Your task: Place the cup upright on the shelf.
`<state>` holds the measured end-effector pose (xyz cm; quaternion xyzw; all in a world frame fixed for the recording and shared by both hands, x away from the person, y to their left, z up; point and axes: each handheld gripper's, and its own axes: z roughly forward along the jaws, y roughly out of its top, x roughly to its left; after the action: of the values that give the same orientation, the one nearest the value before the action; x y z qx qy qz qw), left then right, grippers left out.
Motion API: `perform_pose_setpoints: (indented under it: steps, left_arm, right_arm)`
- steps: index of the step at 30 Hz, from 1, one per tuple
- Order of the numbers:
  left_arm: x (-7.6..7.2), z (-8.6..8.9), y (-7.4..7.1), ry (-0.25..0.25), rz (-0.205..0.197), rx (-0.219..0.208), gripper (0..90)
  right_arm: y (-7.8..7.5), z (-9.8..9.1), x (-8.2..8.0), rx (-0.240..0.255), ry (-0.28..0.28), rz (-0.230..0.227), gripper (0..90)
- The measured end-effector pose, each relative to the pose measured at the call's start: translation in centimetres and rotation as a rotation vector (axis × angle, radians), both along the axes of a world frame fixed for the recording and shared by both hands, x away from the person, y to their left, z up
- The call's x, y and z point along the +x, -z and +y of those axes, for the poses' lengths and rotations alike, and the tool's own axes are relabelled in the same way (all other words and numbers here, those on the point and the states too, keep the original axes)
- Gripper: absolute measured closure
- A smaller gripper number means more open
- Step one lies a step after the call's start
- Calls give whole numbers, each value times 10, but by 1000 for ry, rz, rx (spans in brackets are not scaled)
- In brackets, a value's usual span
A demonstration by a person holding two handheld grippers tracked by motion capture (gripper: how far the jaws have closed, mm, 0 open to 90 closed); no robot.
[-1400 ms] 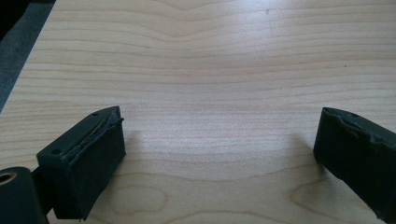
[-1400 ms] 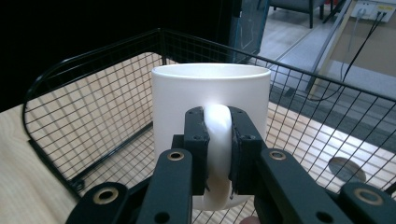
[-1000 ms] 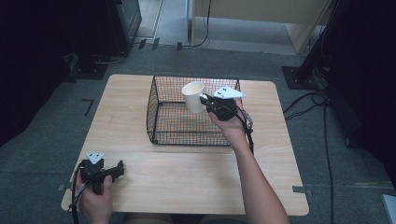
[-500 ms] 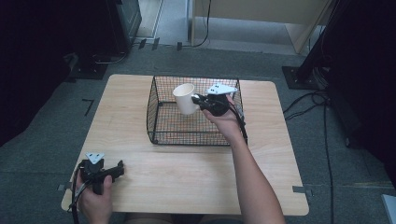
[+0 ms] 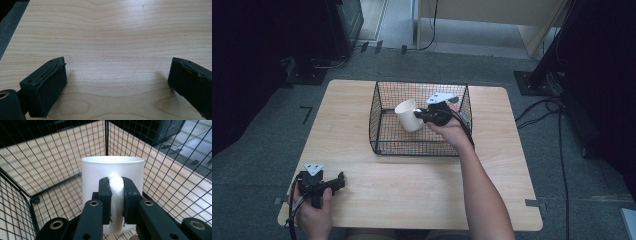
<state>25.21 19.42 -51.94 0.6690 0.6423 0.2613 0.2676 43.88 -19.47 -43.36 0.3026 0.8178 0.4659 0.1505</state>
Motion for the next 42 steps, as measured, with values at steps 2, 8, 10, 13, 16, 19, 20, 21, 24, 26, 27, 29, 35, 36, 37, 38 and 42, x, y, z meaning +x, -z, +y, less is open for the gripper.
perform_pose_setpoints:
  steps: [2,8,10,13,16,19,20,21,24,26,27,29,35,36,37,38,42]
  left_arm:
    - [0,0,0,0,0,0,22]
    - [0,0,0,0,0,0,23]
    - [0,0,0,0,0,0,22]
    - [0,0,0,0,0,0,22]
    - [0,0,0,0,0,0,23]
    - [0,0,0,0,0,0,22]
    - [0,0,0,0,0,0,23]
    - [0,0,0,0,0,0,22]
    - [0,0,0,0,0,0,22]
    - [0,0,0,0,0,0,22]
    - [0,0,0,0,0,0,22]
    - [0,0,0,0,0,0,22]
    - [0,0,0,0,0,-1,23]
    - [0,0,0,0,0,-1,22]
    - [0,0,0,0,0,0,23]
    - [0,0,0,0,0,-1,23]
    - [0,0,0,0,0,0,22]
  right_arm:
    - [1,2,1,-23,3,5,805]
    - [3,1,0,-33,-9,-3,805]
    - [3,1,0,-38,-11,1,805]
    - [4,-2,1,-47,-11,5,802]
    - [6,-3,2,-73,3,20,803]
    - [12,1,2,-145,9,36,802]
    - [12,2,3,-161,18,41,801]
    - [13,3,3,-168,21,42,802]
    - [16,6,4,-211,28,51,800]
    - [17,6,5,-224,48,58,795]
    - [17,5,5,-214,55,72,785]
    - [17,4,5,-209,62,79,758]
    - [16,6,4,-203,56,60,672]
    - [15,6,4,-185,65,67,649]
    - [15,5,4,-173,71,75,628]
    - [14,5,4,-165,77,74,602]
    - [11,5,3,-138,76,52,524]
